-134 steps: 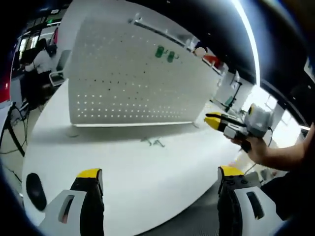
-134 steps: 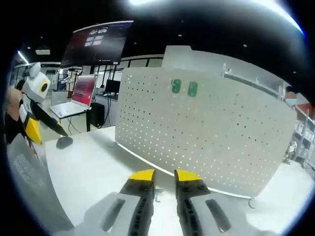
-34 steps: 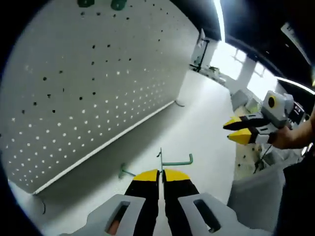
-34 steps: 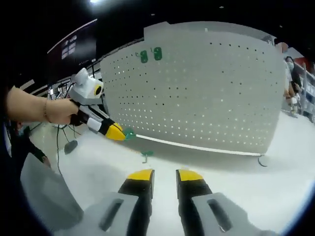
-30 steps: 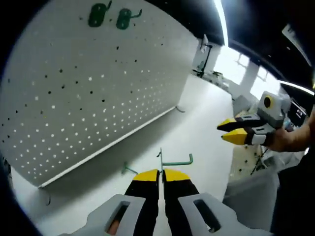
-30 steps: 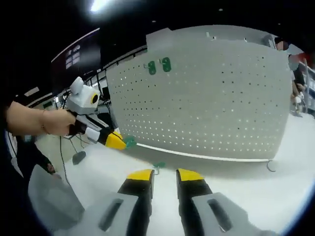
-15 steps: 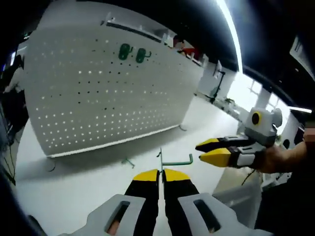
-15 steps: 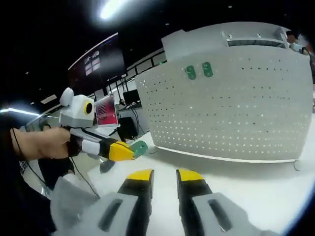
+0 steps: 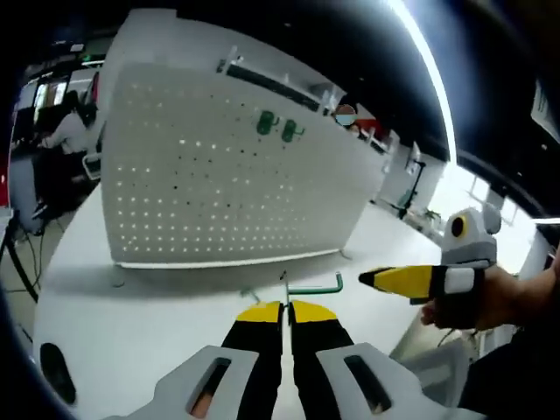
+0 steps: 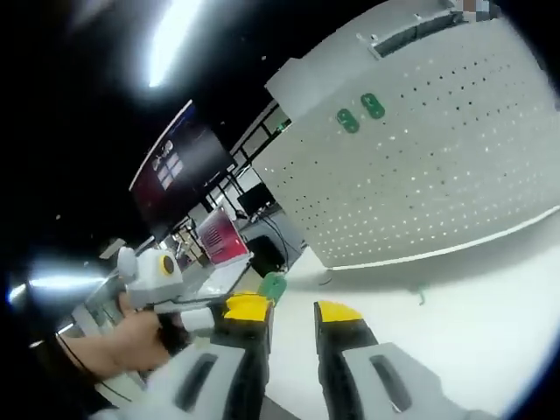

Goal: Insert the hook assembly into the mounting plate slot until the hook locks in place.

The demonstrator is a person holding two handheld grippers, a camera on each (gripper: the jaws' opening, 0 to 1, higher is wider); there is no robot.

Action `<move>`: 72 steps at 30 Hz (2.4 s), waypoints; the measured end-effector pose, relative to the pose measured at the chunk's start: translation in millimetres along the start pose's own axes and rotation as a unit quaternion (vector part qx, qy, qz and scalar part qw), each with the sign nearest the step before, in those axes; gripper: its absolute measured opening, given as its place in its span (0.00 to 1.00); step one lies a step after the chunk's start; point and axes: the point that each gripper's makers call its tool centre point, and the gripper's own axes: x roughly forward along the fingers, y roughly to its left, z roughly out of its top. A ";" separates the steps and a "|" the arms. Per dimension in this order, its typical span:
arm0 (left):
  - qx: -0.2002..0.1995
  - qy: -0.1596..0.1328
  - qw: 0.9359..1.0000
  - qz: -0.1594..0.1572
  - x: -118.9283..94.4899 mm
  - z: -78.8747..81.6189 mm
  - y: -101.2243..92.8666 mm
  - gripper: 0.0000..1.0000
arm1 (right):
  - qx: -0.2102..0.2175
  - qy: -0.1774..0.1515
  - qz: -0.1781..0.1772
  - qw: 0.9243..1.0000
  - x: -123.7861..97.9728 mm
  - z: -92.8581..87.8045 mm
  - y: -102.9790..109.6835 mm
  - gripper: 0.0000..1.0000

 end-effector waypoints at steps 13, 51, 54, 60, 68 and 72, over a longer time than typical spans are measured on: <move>0.035 -0.023 0.999 -0.015 4.3 5.4 -18.1 0.01 | 0.057 0.012 0.017 0.998 22.1 -4.5 15.0 0.15; 0.110 -0.041 0.993 -0.029 8.4 14.1 -23.7 0.01 | 0.173 -0.012 0.019 0.985 36.1 -2.3 15.4 0.01; 0.106 -0.037 0.993 -0.028 8.9 12.8 -22.8 0.02 | 0.125 -0.005 0.014 0.992 36.6 -3.1 15.7 0.00; 0.080 -0.023 0.996 -0.032 8.1 10.0 -19.4 0.03 | 0.100 0.006 0.016 0.995 37.9 -5.3 18.8 0.00; 0.034 -0.024 0.998 -0.043 7.4 8.8 -19.8 0.32 | 0.013 0.010 0.022 1.000 39.3 0.7 28.0 0.00; 0.035 -0.021 0.998 -0.040 5.9 4.8 -17.4 0.46 | -0.045 0.012 0.027 0.999 39.0 3.2 32.8 0.00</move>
